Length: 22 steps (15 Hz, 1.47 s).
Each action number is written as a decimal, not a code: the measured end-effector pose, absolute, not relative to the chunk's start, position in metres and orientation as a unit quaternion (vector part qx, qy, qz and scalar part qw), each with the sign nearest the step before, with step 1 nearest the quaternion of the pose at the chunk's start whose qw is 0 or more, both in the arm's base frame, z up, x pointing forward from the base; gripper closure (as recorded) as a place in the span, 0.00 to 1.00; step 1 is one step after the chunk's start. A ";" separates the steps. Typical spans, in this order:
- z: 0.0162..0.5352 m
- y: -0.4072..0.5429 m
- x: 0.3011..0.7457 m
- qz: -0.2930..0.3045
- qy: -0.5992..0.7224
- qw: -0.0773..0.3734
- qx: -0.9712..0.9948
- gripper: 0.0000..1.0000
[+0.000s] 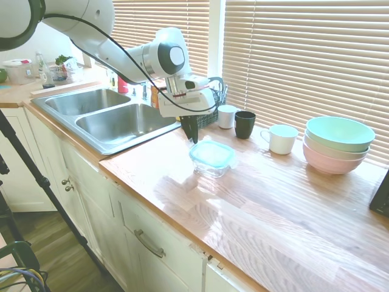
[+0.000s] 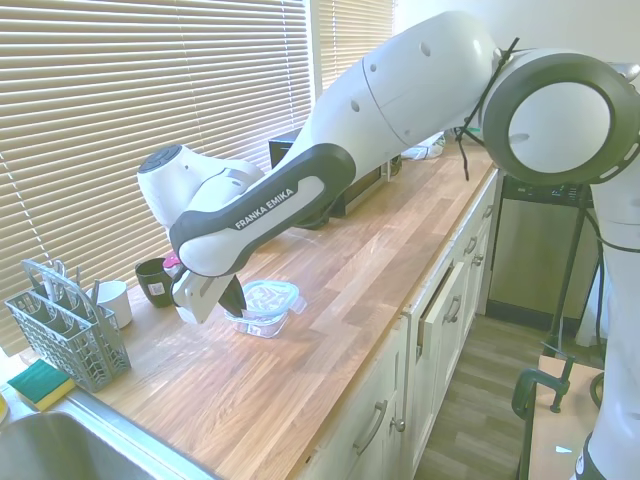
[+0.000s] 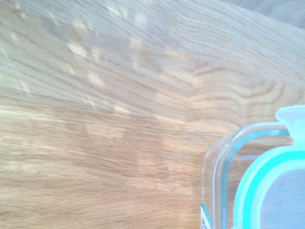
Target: Cover the lid of the food container
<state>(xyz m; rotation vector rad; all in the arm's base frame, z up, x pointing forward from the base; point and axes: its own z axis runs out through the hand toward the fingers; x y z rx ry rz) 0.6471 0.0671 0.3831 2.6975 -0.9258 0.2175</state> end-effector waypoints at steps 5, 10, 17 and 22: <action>0.379 0.076 0.654 0.078 -0.317 0.141 0.935 1.00; 0.375 0.077 0.661 0.075 -0.327 0.147 0.931 0.00; 0.370 0.067 0.664 0.080 -0.326 0.158 0.929 0.00; 0.403 0.069 0.659 0.091 -0.341 0.125 0.927 0.00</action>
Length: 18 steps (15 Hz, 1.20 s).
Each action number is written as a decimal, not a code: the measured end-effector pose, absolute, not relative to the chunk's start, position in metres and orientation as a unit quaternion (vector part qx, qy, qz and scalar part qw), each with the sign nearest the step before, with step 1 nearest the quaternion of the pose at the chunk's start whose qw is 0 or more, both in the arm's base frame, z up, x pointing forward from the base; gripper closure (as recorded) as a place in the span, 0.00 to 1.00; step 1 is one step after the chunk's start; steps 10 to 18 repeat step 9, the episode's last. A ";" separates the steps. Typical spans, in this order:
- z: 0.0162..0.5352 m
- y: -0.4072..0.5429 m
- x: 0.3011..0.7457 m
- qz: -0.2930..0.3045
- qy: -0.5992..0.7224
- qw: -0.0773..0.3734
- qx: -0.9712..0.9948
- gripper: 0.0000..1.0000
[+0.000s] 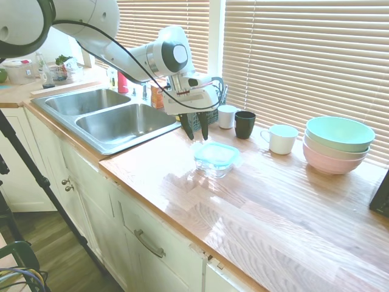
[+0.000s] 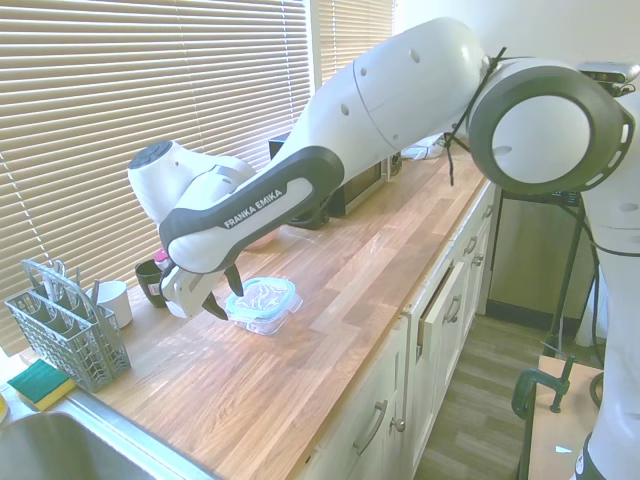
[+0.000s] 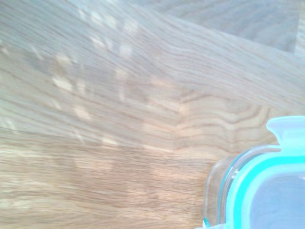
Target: Cover the lid of the food container
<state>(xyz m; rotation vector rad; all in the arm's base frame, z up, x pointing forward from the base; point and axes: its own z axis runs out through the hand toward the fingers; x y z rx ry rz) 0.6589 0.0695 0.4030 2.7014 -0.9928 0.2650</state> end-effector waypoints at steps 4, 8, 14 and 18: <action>0.444 0.057 0.630 0.078 -0.370 0.073 0.923 0.00; 0.455 0.021 0.590 0.050 -0.400 0.031 0.915 0.00; 0.456 0.011 0.579 0.045 -0.405 0.022 0.913 0.00; 0.456 0.011 0.579 0.045 -0.405 0.022 0.913 0.00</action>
